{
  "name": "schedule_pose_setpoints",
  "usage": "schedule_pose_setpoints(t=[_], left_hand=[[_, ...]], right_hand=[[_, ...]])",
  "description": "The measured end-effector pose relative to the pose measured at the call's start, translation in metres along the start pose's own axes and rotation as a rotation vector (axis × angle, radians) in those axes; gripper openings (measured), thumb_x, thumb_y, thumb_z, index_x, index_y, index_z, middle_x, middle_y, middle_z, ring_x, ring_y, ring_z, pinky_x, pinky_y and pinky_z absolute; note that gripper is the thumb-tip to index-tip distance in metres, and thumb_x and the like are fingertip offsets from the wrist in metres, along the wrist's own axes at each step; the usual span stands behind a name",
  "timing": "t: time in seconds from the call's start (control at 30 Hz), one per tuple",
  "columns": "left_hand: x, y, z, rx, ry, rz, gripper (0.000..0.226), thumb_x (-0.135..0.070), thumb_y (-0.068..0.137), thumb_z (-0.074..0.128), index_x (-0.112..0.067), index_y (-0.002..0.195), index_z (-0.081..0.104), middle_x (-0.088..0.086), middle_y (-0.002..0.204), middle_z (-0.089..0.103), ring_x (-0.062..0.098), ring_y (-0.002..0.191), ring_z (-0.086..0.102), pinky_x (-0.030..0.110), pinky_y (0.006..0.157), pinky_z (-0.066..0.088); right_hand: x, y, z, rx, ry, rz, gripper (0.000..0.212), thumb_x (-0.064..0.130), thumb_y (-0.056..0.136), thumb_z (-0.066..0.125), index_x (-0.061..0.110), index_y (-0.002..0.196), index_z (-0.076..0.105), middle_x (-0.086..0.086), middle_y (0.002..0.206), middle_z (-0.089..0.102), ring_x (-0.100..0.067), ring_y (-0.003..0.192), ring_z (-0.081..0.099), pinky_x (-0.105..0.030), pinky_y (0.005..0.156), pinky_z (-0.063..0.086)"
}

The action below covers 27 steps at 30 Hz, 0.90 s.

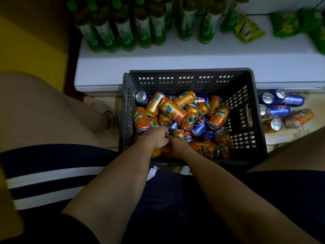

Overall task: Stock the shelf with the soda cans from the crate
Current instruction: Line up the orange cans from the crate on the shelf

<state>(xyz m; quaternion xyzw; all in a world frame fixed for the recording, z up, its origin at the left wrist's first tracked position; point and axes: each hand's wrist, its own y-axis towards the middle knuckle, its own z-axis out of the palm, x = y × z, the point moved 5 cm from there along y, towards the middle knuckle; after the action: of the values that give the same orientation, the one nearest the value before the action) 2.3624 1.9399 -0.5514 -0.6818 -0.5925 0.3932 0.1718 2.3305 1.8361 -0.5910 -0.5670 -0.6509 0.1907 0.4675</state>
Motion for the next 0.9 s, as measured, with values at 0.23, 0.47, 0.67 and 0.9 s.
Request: schedule_pose_setpoints(t=[0.23, 0.47, 0.67, 0.9], left_hand=[[0.014, 0.005, 0.005, 0.07, -0.206, -0.105, 0.017, -0.032, 0.094, 0.055, -0.023, 0.105, 0.064, 0.002, 0.108, 0.064, 0.021, 0.097, 0.058, 0.04, 0.09, 0.05], [0.004, -0.004, 0.01, 0.068, -0.252, -0.086, 0.014, -0.031, 0.096, 0.051, -0.026, 0.105, 0.059, 0.002, 0.111, 0.062, 0.02, 0.101, 0.057, 0.04, 0.092, 0.048], [0.0, -0.013, -0.016, -0.062, -0.496, -0.102, 0.022, -0.032, 0.099, 0.049, -0.021, 0.116, 0.058, 0.002, 0.115, 0.059, 0.02, 0.105, 0.056, 0.037, 0.091, 0.047], [-0.011, -0.032, -0.076, -0.274, -0.66, -0.023, 0.025, -0.037, 0.102, 0.045, -0.022, 0.117, 0.058, 0.004, 0.116, 0.061, 0.023, 0.106, 0.058, 0.037, 0.089, 0.045]], right_hand=[[-0.013, -0.01, -0.024, -0.086, 0.176, -0.01, 0.062, 0.026, 0.07, 0.082, 0.019, 0.126, 0.057, -0.01, 0.128, 0.055, -0.027, 0.11, 0.056, -0.032, 0.083, 0.049], [-0.019, -0.026, -0.035, -0.119, 0.387, -0.038, 0.062, 0.023, 0.074, 0.081, 0.019, 0.129, 0.054, -0.01, 0.132, 0.045, -0.028, 0.113, 0.051, -0.038, 0.092, 0.05], [-0.026, -0.052, -0.06, -0.129, 0.677, -0.034, 0.049, 0.013, 0.084, 0.071, 0.02, 0.13, 0.052, -0.002, 0.117, 0.049, -0.019, 0.102, 0.055, -0.033, 0.082, 0.052], [-0.026, -0.072, -0.113, -0.288, 1.157, -0.038, 0.08, 0.038, 0.067, 0.079, 0.02, 0.136, 0.043, -0.011, 0.126, 0.06, -0.026, 0.109, 0.061, -0.045, 0.088, 0.053]])
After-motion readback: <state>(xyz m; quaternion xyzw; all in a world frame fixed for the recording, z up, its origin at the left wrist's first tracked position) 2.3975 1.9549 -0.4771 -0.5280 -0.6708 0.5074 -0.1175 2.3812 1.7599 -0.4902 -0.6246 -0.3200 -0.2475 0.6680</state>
